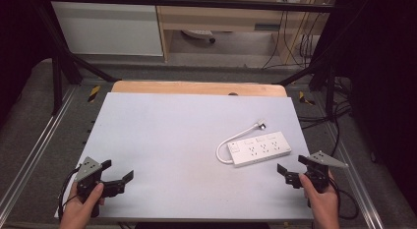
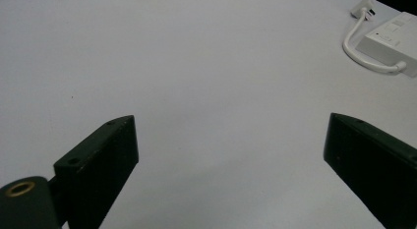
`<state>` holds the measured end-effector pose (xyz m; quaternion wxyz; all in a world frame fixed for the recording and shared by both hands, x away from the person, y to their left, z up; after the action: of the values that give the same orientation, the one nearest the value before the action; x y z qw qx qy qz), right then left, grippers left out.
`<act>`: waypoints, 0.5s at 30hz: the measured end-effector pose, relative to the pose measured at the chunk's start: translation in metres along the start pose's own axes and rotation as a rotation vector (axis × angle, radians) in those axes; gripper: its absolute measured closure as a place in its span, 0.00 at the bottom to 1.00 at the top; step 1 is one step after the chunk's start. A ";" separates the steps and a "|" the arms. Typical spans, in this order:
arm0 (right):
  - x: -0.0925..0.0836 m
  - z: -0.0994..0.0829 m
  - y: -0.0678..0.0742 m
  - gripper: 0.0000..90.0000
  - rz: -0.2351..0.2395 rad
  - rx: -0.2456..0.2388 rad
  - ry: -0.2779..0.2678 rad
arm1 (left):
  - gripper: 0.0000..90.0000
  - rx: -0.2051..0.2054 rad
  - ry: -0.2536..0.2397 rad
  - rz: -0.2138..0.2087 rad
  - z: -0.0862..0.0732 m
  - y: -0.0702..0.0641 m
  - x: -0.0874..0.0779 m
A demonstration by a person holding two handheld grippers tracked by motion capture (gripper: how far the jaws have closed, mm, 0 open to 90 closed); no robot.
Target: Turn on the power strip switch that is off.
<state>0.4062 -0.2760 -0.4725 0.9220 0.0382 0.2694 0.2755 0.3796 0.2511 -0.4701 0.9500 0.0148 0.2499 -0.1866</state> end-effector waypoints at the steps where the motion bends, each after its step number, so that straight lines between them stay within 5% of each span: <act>1: 0.000 0.001 0.000 0.04 0.001 -0.002 -0.003 | 0.07 0.001 0.000 -0.001 0.000 0.000 0.000; 15: -0.002 0.019 0.007 0.04 0.006 -0.013 -0.073 | 0.07 0.001 0.006 0.006 -0.002 0.001 0.000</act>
<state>0.4111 -0.2702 -0.4537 0.9306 0.0429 0.2337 0.2783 0.3792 0.2524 -0.4721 0.9499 0.0167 0.2524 -0.1838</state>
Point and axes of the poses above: each handheld gripper's, and its own axes: x roughly forward along the jaws, z roughly out of its top, y roughly to its left, the point moved 10 cm from there along x, roughly forward along the jaws, and after that the axes turned 7 degrees about z, right-handed, at the moved point
